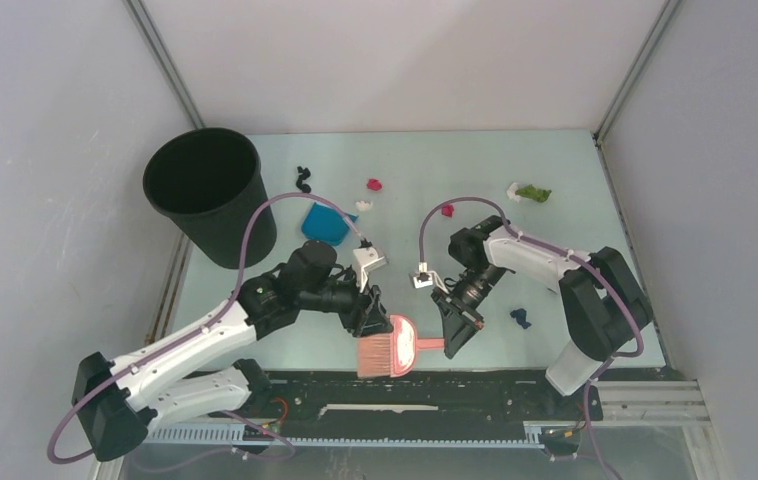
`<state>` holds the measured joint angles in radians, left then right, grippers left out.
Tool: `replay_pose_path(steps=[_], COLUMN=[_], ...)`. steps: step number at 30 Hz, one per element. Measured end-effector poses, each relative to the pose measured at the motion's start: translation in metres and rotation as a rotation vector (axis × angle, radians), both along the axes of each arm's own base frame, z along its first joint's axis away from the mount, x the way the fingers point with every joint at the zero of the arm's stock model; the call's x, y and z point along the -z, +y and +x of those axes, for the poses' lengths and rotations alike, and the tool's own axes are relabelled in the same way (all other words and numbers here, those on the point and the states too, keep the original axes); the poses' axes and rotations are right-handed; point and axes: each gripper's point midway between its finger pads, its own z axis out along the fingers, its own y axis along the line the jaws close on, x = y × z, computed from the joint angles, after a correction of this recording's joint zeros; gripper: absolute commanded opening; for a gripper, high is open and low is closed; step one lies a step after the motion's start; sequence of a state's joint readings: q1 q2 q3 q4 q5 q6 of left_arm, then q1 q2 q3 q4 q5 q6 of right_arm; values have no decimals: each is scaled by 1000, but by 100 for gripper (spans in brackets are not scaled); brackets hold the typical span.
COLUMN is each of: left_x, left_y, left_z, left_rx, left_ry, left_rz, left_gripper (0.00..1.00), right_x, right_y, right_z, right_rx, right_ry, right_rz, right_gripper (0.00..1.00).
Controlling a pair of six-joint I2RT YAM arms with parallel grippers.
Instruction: Sweep away the paper scraps from the table
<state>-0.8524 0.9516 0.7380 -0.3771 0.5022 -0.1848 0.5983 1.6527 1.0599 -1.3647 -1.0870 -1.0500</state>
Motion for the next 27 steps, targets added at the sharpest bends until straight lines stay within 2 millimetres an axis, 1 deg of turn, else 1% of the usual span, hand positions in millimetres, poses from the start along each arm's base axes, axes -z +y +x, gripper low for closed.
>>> replay_pose_path(steps=[3,6,7,10,11,13,15,17,20,24,26,27], left_x=[1,4,5,5,4,3,2,-2,-9,-13,-11,-9], left_y=[-6,-11,-13,-15,-15,-15,-16,-17,-17,-16,-15,-14], left_z=[-1,-4,-5,-8,-9,-9,-8,-6,-8,-9,-6,-4], left_rx=[23,49,58,73,75,70,55,46,35,-40,-99,-136], left_ry=[14,49,58,75,81,93,96,92,81,103,120,132], left_rz=[-11,-17,-21,-28,-32,-37,-43,-57,-91,-193,-258,-288], left_gripper=[43,31,26,6,1,0,0,0,0,0,0,0], right_x=[1,2,2,4,5,7,8,6,-6,-36,-53,-61], right_y=[0,0,0,-1,-2,-2,-3,-3,-7,-23,-33,-37], right_z=[0,1,1,3,4,9,13,19,38,74,90,97], right_rx=[-1,-1,-1,1,1,7,17,52,162,383,493,541], right_ry=[-3,-6,-7,-14,-22,-40,-55,-59,-68,-109,-122,-123], right_rz=[-3,-8,-9,-15,-16,-15,-9,-4,32,144,202,227], right_gripper=[0,0,0,0,3,12,32,46,55,66,94,99])
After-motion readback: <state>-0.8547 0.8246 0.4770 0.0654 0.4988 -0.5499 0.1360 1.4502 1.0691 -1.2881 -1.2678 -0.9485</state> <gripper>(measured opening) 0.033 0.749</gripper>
